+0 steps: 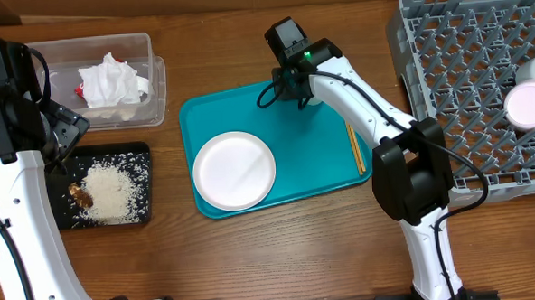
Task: Sort waste into correct bins and load items into the dishwasher
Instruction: 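Return the right gripper to the white paper cup and grasp it, then carry the paper cup right over the dish rack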
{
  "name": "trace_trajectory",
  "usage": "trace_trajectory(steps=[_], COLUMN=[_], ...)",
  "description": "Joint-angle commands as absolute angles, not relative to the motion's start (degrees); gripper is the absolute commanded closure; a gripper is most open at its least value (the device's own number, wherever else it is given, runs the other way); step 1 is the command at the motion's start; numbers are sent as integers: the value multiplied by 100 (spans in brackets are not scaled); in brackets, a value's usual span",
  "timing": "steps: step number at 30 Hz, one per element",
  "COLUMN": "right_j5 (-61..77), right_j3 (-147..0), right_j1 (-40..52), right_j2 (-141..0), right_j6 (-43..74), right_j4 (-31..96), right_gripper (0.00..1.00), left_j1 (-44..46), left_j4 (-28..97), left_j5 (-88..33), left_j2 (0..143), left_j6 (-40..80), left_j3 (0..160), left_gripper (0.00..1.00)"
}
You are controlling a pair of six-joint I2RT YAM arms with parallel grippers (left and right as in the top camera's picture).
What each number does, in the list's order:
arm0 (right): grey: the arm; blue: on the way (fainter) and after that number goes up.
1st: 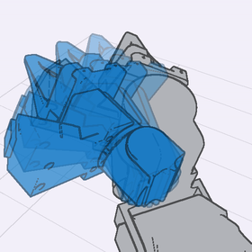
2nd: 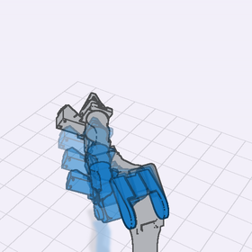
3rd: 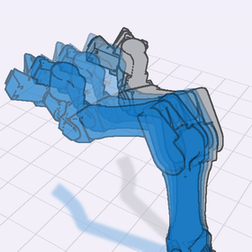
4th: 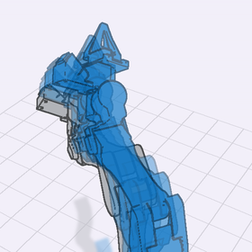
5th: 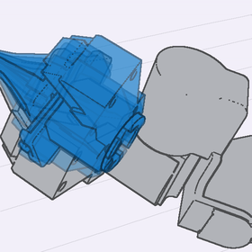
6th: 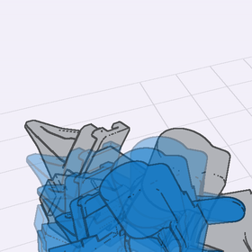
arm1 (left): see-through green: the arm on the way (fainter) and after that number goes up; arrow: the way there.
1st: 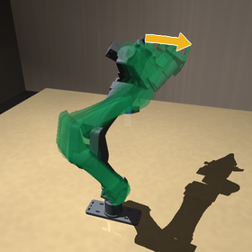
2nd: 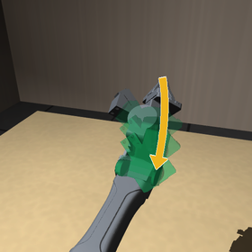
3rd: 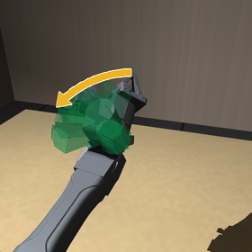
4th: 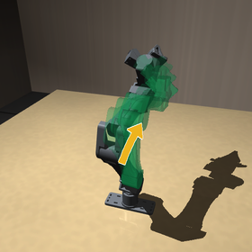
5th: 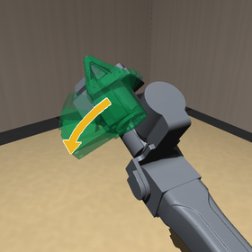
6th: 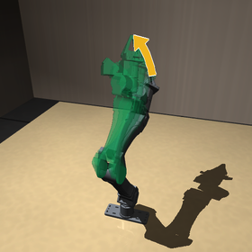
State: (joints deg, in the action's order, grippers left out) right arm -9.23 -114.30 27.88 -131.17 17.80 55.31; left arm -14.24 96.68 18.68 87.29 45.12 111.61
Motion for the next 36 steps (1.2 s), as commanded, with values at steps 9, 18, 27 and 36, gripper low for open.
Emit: trace_trajectory(steps=[9,18,27,36], right_j5=[-1052,-1245,-209,2729], right_j3=[-12215,-12999,-13004,-12186], right_j1=[2773,2062,-449,-3013], right_j2=[-12477,-11170,-10377,-10405], right_j6=[1955,1791,1758,1391], right_j4=[6449,7437,7972,7767], right_gripper=[96,96,96,96], left_j1=[-1424,-1424,-1424,-1424], left_j4=[9679,9679,9679,9679], left_j5=[1944,1944,1944,1944], left_j2=[8735,8735,8735,8735], left_j6=[4650,4650,4650,4650], left_j3=[11153,11153,11153,11153], left_gripper=[0,0,0,0])
